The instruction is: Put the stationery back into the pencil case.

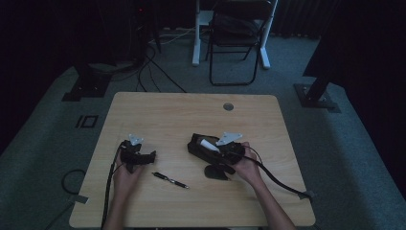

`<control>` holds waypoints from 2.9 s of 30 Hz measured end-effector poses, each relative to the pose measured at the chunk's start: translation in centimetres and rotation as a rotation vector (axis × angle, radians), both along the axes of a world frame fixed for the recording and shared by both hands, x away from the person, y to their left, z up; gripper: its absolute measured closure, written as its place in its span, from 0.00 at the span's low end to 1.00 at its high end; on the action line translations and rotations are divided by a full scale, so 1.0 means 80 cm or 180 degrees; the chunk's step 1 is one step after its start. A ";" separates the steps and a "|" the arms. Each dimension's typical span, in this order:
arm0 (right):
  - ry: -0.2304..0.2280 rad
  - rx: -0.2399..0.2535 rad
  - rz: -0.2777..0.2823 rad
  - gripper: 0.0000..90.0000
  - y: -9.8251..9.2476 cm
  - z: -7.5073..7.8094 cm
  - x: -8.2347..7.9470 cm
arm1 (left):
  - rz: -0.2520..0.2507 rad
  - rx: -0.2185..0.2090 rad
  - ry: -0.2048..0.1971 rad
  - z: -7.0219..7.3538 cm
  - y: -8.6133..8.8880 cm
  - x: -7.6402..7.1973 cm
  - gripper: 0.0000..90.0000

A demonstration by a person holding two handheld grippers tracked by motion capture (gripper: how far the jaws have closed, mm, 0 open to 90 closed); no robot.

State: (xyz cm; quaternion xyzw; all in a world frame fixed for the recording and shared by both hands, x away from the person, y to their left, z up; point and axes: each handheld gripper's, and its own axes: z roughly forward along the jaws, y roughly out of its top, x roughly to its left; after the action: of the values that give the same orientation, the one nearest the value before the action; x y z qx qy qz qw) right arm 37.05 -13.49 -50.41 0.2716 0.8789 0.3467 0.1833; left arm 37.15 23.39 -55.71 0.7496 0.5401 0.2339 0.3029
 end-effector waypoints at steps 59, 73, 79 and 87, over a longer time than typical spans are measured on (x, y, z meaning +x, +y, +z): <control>-0.0065 0.0158 0.0020 0.79 -0.008 0.019 -0.010 | 0.0000 0.0000 0.0000 0.000 0.000 0.000 0.09; -0.0336 0.0219 0.0201 0.79 0.009 0.050 -0.036 | -0.0002 0.0000 0.0001 0.000 0.000 0.000 0.09; -0.0410 0.0271 0.0275 0.79 0.017 0.060 -0.045 | -0.0010 0.0004 0.0001 0.000 0.000 0.000 0.09; -0.0534 0.0289 0.0432 0.80 0.036 0.074 -0.061 | -0.0009 0.0003 0.0001 0.000 0.000 0.000 0.09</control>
State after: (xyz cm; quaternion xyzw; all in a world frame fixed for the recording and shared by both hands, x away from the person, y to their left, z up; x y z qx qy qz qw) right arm 32.14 -10.61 -44.48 0.1895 0.8602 0.4193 0.2198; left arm 37.15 23.39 -55.71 0.7506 0.5389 0.2335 0.3028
